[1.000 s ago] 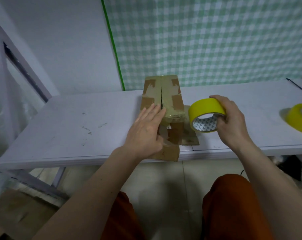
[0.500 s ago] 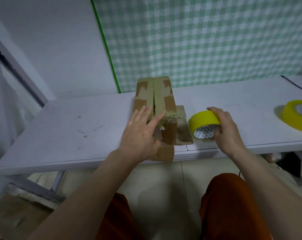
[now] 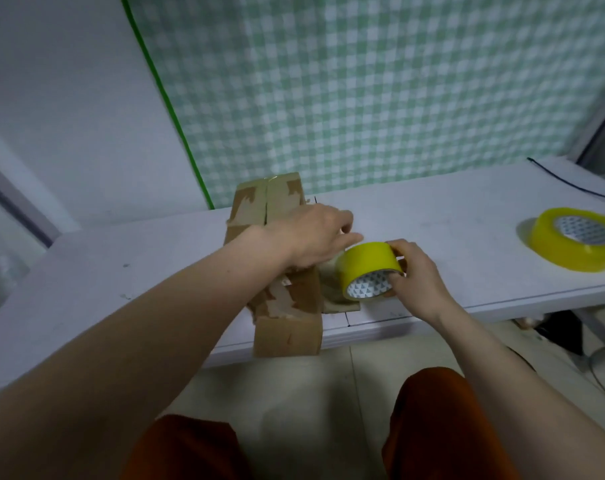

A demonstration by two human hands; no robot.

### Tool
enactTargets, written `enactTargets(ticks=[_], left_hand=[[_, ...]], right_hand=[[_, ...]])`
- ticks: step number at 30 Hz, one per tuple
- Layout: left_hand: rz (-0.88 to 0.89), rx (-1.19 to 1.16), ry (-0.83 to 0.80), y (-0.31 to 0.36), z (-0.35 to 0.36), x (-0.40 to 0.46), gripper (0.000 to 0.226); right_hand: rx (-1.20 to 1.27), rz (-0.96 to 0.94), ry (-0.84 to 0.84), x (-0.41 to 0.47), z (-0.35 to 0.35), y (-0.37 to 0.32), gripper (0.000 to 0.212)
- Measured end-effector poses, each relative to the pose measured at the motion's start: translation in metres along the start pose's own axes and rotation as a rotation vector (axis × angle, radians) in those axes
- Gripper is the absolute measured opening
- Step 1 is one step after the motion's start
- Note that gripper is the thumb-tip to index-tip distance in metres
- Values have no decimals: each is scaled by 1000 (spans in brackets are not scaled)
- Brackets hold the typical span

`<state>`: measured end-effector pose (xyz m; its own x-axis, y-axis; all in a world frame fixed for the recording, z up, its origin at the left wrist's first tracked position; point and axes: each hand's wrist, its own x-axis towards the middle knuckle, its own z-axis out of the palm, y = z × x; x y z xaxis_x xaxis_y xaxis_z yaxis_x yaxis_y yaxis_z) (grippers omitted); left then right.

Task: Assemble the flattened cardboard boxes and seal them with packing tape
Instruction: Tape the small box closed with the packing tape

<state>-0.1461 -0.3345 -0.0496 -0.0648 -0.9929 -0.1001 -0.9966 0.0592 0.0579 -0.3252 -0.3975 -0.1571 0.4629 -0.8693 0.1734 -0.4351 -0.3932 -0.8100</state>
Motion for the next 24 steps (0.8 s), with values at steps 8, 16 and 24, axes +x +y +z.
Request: enactTargets(ticks=[8,16,24], left_hand=[[-194,-343,-350,8,-5,41,63],[-226,-803,-463,-19,6,62,12],[-222,-1051,-441,-30,10,67,10]], right_hand=[[62,-10,12,27,-14,1,38],[128,82,-123,41,-19,20,70],[-470,386,-35,35,-5,58,40]])
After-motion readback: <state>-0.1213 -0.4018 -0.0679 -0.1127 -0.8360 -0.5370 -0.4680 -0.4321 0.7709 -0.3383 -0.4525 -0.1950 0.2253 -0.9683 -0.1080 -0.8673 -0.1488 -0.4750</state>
